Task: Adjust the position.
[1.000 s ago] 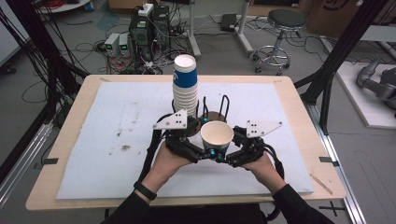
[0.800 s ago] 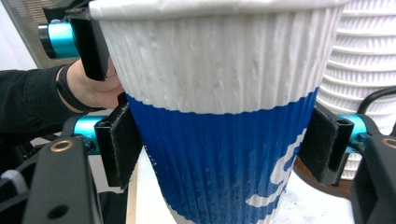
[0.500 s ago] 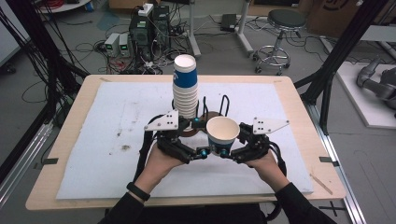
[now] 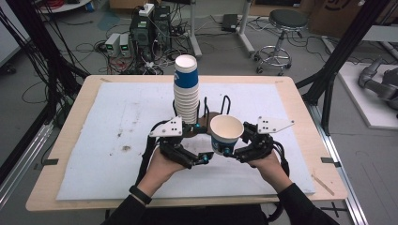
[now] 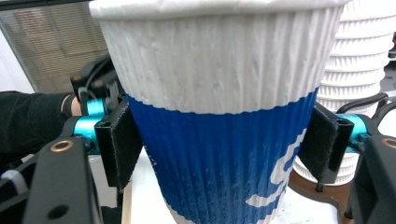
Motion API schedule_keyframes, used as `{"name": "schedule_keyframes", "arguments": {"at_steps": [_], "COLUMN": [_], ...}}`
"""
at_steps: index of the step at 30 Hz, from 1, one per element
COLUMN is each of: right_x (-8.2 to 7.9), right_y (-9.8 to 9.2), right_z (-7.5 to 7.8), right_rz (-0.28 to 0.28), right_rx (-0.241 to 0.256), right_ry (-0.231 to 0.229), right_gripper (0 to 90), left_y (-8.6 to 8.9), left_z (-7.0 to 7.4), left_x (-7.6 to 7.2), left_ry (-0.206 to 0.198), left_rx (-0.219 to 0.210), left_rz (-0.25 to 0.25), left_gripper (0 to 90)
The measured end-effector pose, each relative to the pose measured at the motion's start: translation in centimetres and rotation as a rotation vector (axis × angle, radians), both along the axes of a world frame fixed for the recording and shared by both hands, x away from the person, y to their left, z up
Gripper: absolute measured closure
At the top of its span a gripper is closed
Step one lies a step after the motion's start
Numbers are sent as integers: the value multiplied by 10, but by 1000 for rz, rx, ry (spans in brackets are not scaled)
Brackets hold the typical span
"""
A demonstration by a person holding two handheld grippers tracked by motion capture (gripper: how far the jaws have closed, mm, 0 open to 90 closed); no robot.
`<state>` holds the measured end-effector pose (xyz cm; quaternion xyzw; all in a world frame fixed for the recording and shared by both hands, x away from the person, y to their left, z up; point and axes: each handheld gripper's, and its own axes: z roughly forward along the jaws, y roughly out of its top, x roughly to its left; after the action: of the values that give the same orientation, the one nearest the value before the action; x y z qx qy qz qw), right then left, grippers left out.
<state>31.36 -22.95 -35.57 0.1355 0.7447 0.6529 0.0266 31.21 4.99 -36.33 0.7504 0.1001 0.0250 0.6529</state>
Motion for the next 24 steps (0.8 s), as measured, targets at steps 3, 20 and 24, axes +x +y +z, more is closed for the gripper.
{"name": "schedule_keyframes", "arguments": {"at_steps": [3, 20, 24], "right_x": [-1, -5, -6], "right_y": [1, 11, 13], "right_z": [0, -3, -3], "right_rz": [4, 36, 41], "right_rx": [3, 11, 7], "right_ry": [6, 20, 17], "right_gripper": [255, 255, 255], "left_y": [-7, -26, -25], "left_z": [-5, -16, -15], "left_x": [0, 0, -1], "left_ry": [7, 28, 27], "left_rx": [10, 17, 11], "left_rz": [0, -12, -28], "left_gripper": [123, 180, 251]}}
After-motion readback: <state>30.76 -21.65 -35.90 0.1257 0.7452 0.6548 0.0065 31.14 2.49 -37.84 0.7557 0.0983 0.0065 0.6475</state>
